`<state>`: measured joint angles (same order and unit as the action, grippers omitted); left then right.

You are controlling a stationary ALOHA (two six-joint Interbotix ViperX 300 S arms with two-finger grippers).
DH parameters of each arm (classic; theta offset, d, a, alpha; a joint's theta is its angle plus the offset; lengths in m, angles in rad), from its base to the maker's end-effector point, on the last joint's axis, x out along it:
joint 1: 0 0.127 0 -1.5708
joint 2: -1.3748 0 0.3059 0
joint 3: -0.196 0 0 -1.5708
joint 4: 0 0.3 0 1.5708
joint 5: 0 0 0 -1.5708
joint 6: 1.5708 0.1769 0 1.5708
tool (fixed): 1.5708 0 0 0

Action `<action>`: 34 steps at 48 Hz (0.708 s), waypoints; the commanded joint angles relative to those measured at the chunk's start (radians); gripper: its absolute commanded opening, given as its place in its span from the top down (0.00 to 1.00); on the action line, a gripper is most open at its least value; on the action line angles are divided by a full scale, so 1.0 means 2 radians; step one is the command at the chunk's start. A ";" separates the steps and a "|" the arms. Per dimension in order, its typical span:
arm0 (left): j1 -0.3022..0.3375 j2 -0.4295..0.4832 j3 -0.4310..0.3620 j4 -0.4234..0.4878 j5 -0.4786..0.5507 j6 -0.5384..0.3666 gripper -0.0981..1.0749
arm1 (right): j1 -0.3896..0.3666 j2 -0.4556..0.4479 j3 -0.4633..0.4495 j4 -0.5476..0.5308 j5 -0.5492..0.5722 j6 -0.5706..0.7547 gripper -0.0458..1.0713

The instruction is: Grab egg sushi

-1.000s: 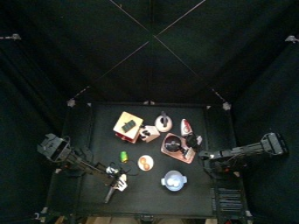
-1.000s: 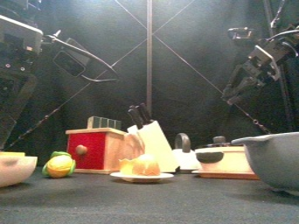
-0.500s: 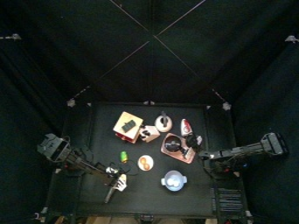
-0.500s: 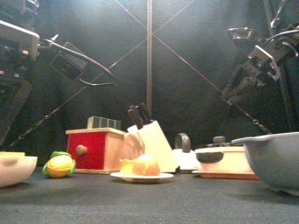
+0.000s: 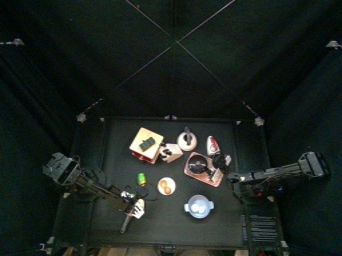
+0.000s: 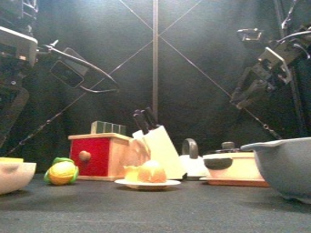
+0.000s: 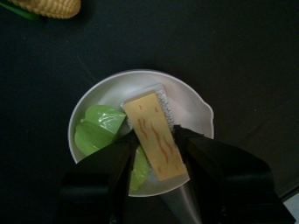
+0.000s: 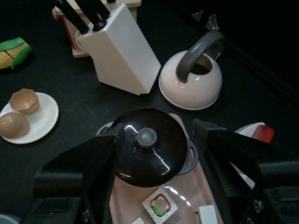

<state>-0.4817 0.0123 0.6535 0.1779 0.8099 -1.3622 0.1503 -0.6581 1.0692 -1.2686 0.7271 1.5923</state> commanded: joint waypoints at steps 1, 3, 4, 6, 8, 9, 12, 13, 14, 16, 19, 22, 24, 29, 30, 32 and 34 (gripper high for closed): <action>0.002 -0.005 -0.004 0.002 -0.001 -0.001 0.25 | 0.001 -0.002 -0.005 -0.002 0.000 -0.001 0.11; 0.002 -0.005 -0.004 0.002 0.000 -0.001 0.26 | 0.001 -0.002 -0.005 -0.002 0.000 -0.001 0.11; 0.002 -0.005 -0.004 0.002 0.000 -0.001 0.27 | 0.001 -0.002 -0.005 -0.002 0.000 -0.001 0.11; 0.002 -0.005 -0.004 0.002 0.000 -0.001 0.29 | 0.001 -0.002 -0.005 -0.002 0.000 -0.001 0.11; 0.002 -0.006 -0.004 0.002 0.000 -0.001 0.32 | 0.001 -0.002 -0.005 -0.002 0.000 -0.001 0.11; 0.002 -0.006 -0.004 0.001 0.000 -0.001 0.33 | 0.001 -0.002 -0.005 -0.002 0.000 -0.001 0.11; 0.002 -0.008 -0.004 0.001 0.002 -0.002 0.37 | 0.001 -0.002 -0.005 -0.001 -0.001 0.000 0.11; 0.002 -0.008 -0.004 0.000 0.002 -0.002 0.39 | 0.001 -0.002 -0.005 0.000 0.000 0.000 0.11; 0.002 -0.008 -0.004 0.000 0.002 -0.002 0.40 | 0.001 -0.002 -0.005 0.001 0.000 -0.001 0.11; 0.002 -0.011 -0.005 0.000 0.003 -0.001 0.42 | 0.002 -0.002 -0.005 0.003 0.000 -0.001 0.11; 0.002 -0.017 -0.007 0.002 0.006 0.000 0.45 | 0.002 -0.002 -0.005 0.005 0.000 -0.001 0.11; 0.002 -0.027 -0.010 0.002 0.008 0.002 0.45 | 0.002 -0.002 -0.005 0.005 0.000 -0.001 0.11; 0.002 -0.035 -0.012 0.004 0.011 0.002 0.45 | 0.002 -0.002 -0.005 0.005 0.000 -0.001 0.11; 0.002 -0.053 -0.013 0.010 0.013 0.002 0.45 | 0.003 -0.002 -0.005 0.005 0.000 -0.001 0.11; 0.002 -0.056 -0.013 0.012 0.013 0.002 0.45 | 0.004 -0.002 -0.005 0.005 0.000 -0.001 0.11; 0.002 -0.061 -0.012 0.015 0.014 0.002 0.45 | 0.005 -0.002 -0.005 0.005 -0.001 -0.001 0.11; 0.002 -0.065 -0.012 0.018 0.014 0.002 0.45 | 0.006 -0.002 -0.005 0.005 -0.001 -0.001 0.11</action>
<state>-0.4801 -0.0844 0.6519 0.1979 0.8360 -1.3591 0.1580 -0.6581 1.0692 -1.2548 0.7271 1.5923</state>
